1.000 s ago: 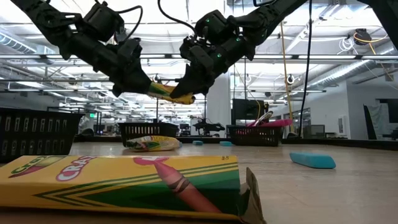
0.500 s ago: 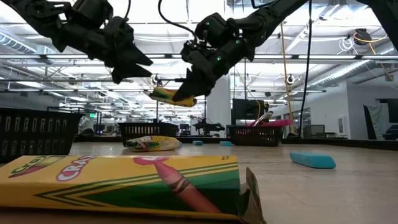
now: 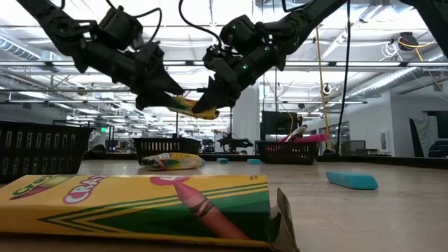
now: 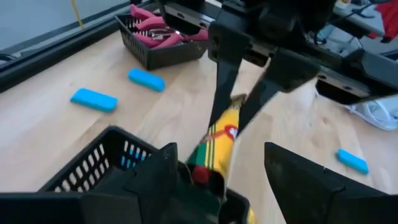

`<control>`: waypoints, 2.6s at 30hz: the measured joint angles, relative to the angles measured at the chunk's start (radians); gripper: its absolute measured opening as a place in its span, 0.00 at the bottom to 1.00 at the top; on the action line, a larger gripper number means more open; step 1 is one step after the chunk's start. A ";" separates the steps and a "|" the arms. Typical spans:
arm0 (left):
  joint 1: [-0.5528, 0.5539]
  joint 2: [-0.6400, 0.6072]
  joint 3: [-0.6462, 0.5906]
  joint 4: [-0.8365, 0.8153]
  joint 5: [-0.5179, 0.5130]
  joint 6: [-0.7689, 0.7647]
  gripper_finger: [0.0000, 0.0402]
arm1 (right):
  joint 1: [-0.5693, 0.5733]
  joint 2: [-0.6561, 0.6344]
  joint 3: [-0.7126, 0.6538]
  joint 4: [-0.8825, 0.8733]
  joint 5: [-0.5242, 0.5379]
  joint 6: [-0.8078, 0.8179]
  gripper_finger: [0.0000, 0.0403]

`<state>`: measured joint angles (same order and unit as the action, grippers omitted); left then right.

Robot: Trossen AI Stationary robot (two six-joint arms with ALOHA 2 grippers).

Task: Pick & Place School Supplies
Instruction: Put the yellow crayon box into the middle black bin

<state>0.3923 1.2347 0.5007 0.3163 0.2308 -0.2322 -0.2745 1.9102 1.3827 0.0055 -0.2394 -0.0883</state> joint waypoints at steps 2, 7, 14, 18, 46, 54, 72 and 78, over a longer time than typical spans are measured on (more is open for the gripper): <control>0.000 0.028 0.000 0.039 0.010 -0.008 0.61 | 0.000 0.000 0.000 0.006 -0.008 0.001 0.06; 0.000 0.079 0.001 0.079 0.031 -0.024 0.61 | -0.001 -0.001 0.002 0.044 -0.028 0.004 0.06; 0.005 0.088 0.014 0.072 0.031 -0.017 0.61 | -0.002 -0.003 0.002 0.044 -0.028 0.000 0.06; 0.013 0.088 0.014 0.084 0.031 -0.020 0.61 | -0.002 -0.003 0.002 0.044 -0.028 -0.002 0.06; 0.005 0.087 0.015 0.105 0.030 0.043 0.08 | -0.002 -0.002 0.001 0.056 -0.046 -0.005 0.06; 0.025 0.087 0.018 0.072 0.041 0.056 0.08 | -0.002 -0.001 0.001 0.047 -0.038 0.011 0.08; 0.037 0.087 0.015 -0.110 -0.015 0.068 0.08 | 0.000 -0.018 0.001 0.009 -0.026 0.017 0.34; 0.041 0.078 0.015 -0.114 -0.069 0.054 0.08 | 0.002 -0.048 -0.001 -0.033 -0.026 0.002 0.33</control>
<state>0.4335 1.3129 0.5159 0.2027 0.1618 -0.1779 -0.2729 1.8620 1.3815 -0.0273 -0.2651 -0.0860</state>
